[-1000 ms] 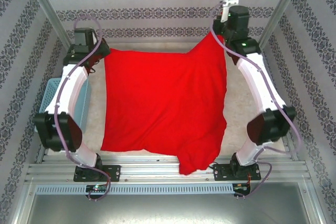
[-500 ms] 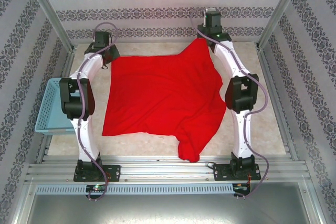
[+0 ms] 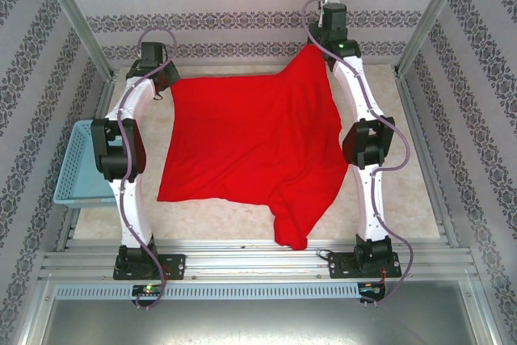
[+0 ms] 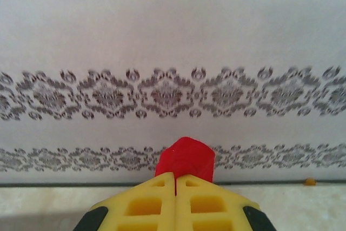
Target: Fold the inside-out t-shirt
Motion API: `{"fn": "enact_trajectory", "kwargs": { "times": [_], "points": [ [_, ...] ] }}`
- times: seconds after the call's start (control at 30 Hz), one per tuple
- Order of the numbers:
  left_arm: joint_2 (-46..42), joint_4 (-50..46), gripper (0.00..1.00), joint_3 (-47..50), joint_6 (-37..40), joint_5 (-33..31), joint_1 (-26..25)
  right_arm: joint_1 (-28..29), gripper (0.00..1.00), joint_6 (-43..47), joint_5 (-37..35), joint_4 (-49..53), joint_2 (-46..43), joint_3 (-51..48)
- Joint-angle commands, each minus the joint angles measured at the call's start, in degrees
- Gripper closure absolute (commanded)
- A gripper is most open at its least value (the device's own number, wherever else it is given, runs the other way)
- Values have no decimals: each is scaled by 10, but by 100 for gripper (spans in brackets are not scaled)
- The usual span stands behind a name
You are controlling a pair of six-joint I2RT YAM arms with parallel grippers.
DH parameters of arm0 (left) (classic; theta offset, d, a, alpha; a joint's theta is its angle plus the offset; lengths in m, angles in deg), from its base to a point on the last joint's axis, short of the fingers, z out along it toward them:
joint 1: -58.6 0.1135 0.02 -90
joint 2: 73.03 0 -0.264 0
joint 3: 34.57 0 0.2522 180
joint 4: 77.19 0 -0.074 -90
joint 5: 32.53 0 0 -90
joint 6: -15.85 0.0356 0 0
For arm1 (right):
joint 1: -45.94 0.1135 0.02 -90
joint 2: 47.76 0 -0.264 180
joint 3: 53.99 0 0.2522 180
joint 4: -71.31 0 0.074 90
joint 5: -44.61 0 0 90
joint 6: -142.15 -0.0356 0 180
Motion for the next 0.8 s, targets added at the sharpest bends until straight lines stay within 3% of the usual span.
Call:
{"fn": "enact_trajectory", "kwargs": {
  "times": [0.0,0.23,0.43,0.77],
  "points": [
    [21,-13,100,-27,22,22,7,-5,100,-20,31,-14,-29,-61],
    [62,-59,100,-89,47,53,8,-9,100,-35,63,-50,-106,-181],
    [62,-60,100,-84,53,71,7,-25,100,-63,59,-156,-226,-380],
    [-16,24,100,40,29,91,18,-48,100,-102,106,-225,-342,-563]
  ]
}}
